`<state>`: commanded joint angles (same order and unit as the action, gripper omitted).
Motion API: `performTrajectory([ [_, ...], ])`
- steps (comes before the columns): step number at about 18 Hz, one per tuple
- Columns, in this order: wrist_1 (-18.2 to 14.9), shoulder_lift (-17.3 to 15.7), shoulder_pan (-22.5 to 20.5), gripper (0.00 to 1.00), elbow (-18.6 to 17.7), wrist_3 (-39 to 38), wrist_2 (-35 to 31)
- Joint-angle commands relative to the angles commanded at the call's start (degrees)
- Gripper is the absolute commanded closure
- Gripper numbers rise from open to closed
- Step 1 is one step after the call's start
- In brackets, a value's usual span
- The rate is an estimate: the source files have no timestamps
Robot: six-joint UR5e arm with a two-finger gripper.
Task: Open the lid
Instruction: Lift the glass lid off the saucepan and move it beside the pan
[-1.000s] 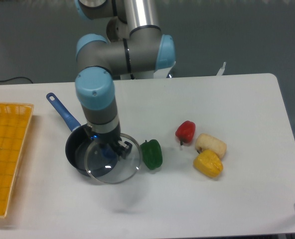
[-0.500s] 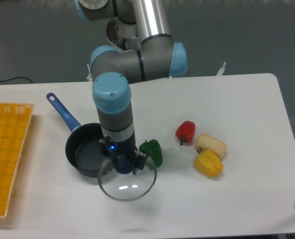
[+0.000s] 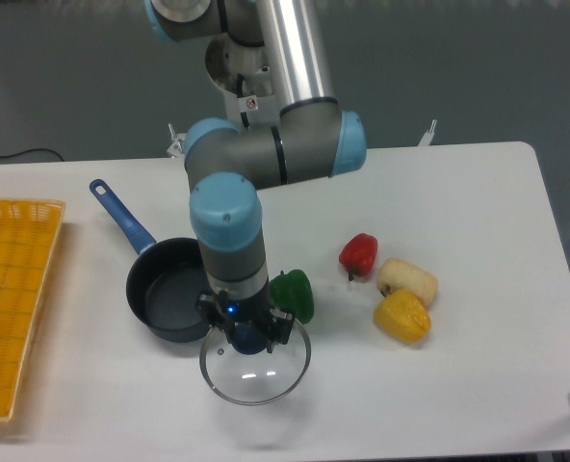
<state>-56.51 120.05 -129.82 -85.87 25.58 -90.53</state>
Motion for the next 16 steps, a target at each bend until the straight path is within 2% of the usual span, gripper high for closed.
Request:
performTrajectory([
  [5,0.1,0.9,0.1,0.48,0.0,-1.5,0.0],
  [16,0.0,0.2,0.3,0.48,0.0,-1.3,0.3],
])
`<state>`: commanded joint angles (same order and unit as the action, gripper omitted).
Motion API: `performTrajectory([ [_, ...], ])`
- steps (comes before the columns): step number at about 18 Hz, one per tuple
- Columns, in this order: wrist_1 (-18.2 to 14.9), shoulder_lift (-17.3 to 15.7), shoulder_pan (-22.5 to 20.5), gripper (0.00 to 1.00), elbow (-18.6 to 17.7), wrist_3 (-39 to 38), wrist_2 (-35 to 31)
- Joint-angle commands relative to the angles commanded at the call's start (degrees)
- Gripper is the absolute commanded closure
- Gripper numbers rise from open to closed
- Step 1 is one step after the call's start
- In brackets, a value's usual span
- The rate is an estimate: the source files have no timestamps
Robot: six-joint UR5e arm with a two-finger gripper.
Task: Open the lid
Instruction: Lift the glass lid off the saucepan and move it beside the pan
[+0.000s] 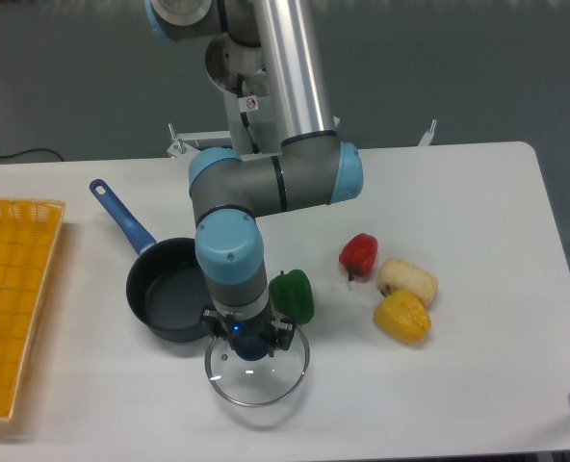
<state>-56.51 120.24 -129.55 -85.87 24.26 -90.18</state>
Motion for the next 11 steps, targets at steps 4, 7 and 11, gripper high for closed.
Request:
performTrajectory([
  [4,-0.2,-0.1,0.7,0.48,-0.2,0.3,0.0],
  [7,-0.2,0.0,0.6,0.48,-0.4,0.4,-0.1],
  [11,-0.2,0.1,0.5,0.48,-0.4,0.4,-0.1],
])
